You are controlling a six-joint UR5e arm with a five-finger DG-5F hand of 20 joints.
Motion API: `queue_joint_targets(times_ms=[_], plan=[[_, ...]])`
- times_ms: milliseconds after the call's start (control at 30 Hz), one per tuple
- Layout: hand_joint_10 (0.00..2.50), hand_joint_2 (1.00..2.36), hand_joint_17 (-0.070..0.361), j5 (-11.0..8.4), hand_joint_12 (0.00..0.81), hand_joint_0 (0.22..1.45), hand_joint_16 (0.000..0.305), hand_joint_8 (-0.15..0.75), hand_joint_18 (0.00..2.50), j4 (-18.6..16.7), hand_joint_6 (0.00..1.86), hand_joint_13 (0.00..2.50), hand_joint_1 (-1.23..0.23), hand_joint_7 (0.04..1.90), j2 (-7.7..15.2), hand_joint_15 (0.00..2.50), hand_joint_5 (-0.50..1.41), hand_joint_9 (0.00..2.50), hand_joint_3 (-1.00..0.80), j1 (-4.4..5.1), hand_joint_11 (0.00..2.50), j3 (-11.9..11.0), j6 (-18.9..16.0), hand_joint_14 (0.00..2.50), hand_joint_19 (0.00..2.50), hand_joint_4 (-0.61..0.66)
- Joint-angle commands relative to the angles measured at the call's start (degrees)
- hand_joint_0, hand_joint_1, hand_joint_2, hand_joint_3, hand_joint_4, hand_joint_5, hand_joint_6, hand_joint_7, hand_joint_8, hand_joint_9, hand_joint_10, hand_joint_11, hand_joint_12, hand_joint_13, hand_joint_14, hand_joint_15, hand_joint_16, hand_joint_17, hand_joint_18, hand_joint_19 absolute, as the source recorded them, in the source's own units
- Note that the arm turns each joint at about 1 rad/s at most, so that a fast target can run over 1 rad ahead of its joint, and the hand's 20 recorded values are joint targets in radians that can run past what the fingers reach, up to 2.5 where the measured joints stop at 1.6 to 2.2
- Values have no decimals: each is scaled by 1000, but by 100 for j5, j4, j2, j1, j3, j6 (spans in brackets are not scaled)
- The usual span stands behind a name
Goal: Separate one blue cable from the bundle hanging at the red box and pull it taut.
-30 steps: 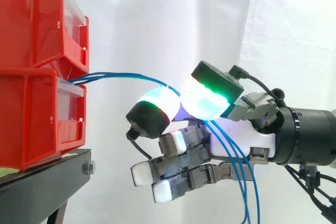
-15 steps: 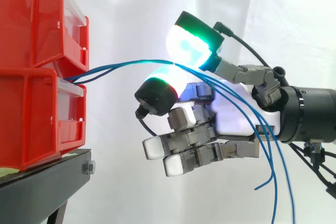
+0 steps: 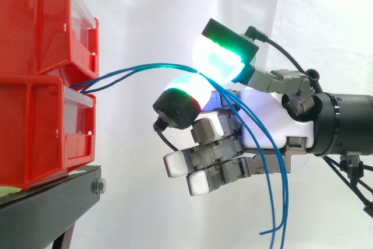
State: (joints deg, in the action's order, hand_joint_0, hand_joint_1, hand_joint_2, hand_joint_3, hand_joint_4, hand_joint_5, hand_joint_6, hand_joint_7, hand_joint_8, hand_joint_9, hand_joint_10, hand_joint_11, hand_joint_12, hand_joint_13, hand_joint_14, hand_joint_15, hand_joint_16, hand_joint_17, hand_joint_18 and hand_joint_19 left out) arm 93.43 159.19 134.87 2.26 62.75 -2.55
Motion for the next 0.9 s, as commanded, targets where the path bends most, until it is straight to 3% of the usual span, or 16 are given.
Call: queue_joint_targets(times_ms=[0,100,267,333,367,400,533,633,867], plan=[[18,1000,94,0,355,841,42,379,799,24,910,834,-951,1426,5,406,-171,971,-500,-7,685,0,18,16,399,72],[21,1000,94,-18,353,827,42,378,825,51,910,840,-949,1405,5,399,-172,966,-500,-7,685,0,35,15,364,85],[18,1000,94,-44,348,652,42,376,825,33,902,838,-961,1314,5,407,-156,977,-500,37,691,211,88,16,372,169],[20,1000,103,-70,368,517,46,398,826,16,896,840,-876,1299,5,419,-151,996,-500,46,688,325,114,15,374,188],[17,1000,104,-79,369,512,46,403,821,7,895,841,-868,1297,5,422,-151,999,-500,55,687,352,123,15,379,187],[18,1000,114,-79,387,473,51,418,826,-11,886,840,-716,1309,5,419,-148,1004,-500,55,668,360,123,16,386,203],[18,1000,116,-88,393,473,51,417,815,-37,878,837,-629,1300,-4,432,-148,1006,-500,72,655,360,158,15,392,207],[18,1000,103,-88,370,559,46,399,768,-28,866,818,-643,1301,5,437,-151,1007,-500,72,666,360,167,16,431,197],[18,1022,102,-88,371,596,45,403,786,-28,859,822,-779,1413,5,437,-151,1021,-181,72,685,360,167,16,439,203]])
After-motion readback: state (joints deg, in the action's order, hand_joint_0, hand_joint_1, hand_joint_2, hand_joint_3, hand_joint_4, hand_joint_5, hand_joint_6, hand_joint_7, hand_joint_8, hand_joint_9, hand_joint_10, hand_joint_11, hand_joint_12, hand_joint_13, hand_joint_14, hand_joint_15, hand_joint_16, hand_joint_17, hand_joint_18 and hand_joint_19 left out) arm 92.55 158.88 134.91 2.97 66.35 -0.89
